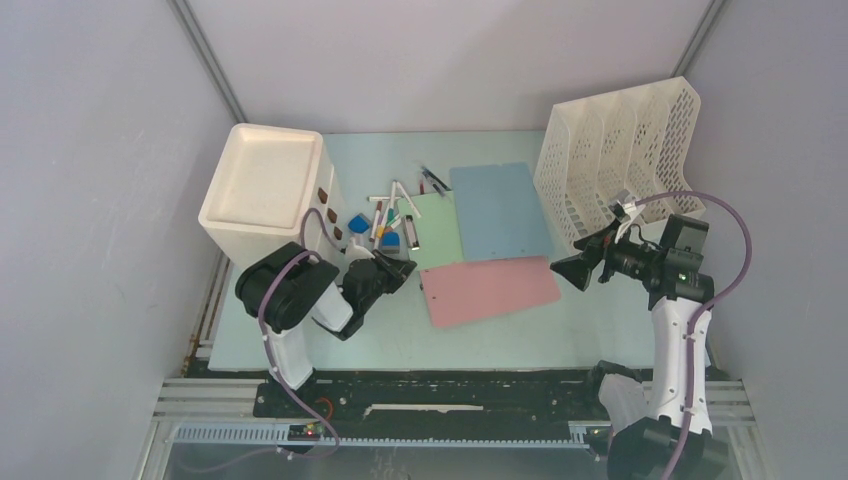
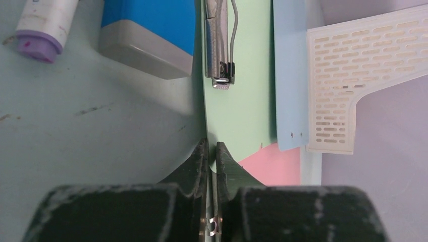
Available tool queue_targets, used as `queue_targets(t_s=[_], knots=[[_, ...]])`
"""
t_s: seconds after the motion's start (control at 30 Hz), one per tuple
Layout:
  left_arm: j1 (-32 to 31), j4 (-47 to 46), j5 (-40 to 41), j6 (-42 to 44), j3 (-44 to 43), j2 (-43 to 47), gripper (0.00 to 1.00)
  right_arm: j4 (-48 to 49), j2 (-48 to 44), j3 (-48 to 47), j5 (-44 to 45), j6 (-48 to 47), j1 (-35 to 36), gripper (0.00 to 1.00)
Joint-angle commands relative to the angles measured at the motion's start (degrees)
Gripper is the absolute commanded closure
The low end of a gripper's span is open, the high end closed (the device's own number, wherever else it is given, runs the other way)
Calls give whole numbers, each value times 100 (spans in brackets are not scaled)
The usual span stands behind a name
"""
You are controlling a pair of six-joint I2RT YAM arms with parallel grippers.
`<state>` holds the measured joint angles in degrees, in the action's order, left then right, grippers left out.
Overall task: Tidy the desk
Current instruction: Pick up the folder from the center of the board.
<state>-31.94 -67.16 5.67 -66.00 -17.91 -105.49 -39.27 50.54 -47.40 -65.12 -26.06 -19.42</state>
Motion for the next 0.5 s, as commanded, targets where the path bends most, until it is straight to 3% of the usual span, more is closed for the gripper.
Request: queue_targets(t_s=[0.0, 0.1, 0.47], knots=[[101, -358, 84, 119, 51, -15, 94, -26, 38, -70, -150, -201, -33, 0], [104, -394, 94, 212, 123, 132, 100, -24, 49, -59, -142, -216, -27, 0], [101, -379, -1, 251, 595, 964, 100, -22, -109, -55, -181, -194, 151, 0]])
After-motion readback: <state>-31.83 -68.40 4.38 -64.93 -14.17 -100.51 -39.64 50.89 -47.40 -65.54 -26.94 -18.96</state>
